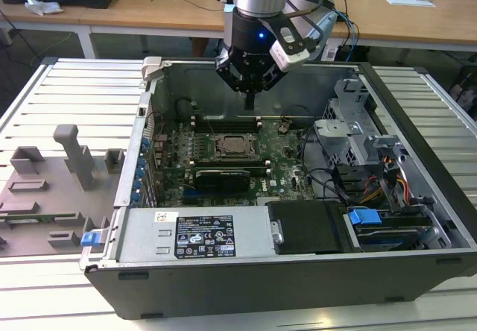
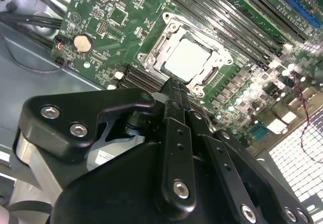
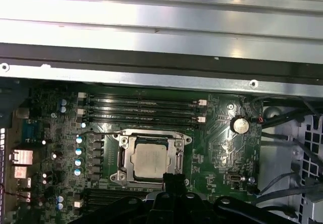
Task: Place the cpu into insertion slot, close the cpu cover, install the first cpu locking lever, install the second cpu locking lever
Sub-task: 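Install the first cpu locking lever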
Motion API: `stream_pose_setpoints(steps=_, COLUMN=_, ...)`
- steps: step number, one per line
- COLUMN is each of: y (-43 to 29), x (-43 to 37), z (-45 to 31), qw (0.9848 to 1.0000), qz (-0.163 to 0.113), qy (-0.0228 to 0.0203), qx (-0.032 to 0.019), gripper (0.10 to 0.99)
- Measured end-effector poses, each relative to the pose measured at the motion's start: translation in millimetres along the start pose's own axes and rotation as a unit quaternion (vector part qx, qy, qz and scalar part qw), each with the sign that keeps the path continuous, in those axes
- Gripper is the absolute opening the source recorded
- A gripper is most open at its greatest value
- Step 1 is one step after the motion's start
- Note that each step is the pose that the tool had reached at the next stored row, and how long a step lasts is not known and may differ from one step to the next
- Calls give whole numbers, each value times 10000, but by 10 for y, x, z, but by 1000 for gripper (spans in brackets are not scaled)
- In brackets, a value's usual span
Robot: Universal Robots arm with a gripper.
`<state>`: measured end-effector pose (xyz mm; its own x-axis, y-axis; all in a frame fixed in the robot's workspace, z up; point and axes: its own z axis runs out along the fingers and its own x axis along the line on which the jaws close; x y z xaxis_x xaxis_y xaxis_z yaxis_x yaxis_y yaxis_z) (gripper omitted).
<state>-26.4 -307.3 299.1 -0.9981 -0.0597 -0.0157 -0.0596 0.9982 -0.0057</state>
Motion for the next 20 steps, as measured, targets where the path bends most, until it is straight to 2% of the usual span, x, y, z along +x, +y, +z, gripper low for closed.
stream_pose_setpoints(steps=7, y=1, x=30, z=-1, qw=10000, qz=-4, qy=0, qx=0, gripper=106)
stream_pose_setpoints(steps=15, y=15, x=256, z=-4, qw=10000, qz=-4, qy=-1, qx=0, gripper=106)
stream_pose_setpoints(steps=20, y=20, x=332, z=-6, qw=10000, qz=-4, qy=-1, qx=1, gripper=106)
